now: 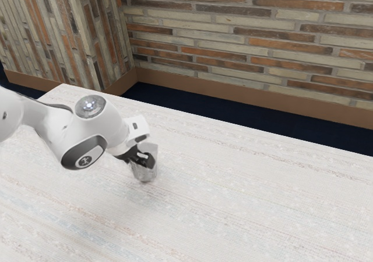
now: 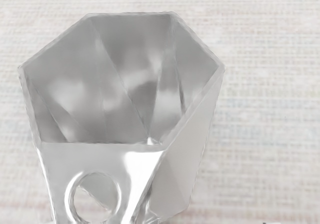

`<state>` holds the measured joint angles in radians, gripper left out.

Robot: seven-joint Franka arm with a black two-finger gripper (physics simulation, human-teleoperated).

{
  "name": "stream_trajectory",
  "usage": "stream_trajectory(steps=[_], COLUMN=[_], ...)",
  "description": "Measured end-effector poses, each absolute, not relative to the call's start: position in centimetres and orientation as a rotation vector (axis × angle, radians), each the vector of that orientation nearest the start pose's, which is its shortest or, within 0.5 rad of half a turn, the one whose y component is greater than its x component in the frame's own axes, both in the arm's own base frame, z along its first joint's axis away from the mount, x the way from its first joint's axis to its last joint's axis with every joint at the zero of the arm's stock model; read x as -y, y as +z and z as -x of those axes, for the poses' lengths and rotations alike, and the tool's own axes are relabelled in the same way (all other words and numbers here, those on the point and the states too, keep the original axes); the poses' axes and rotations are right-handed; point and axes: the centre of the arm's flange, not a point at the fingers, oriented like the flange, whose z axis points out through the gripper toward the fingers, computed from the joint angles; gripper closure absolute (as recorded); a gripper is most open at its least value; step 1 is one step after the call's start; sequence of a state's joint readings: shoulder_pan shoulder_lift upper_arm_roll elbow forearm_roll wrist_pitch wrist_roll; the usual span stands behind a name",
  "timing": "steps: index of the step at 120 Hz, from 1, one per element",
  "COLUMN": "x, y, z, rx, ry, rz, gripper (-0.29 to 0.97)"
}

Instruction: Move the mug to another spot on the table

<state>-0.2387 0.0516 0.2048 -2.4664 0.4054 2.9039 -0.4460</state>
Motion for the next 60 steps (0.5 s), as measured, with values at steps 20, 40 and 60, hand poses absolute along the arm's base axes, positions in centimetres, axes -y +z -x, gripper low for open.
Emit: stream_trajectory(steps=[20,40,60], x=[3.4,4.1,9.2], y=[44.2,63.0,68.5], z=[-48.3,-56.4,-56.7], rx=[0.277,0.372,0.114], ry=[-0.541,-0.553,-0.369], rz=[3.029,3.129,3.213], gripper=[0.09,0.05,0.04])
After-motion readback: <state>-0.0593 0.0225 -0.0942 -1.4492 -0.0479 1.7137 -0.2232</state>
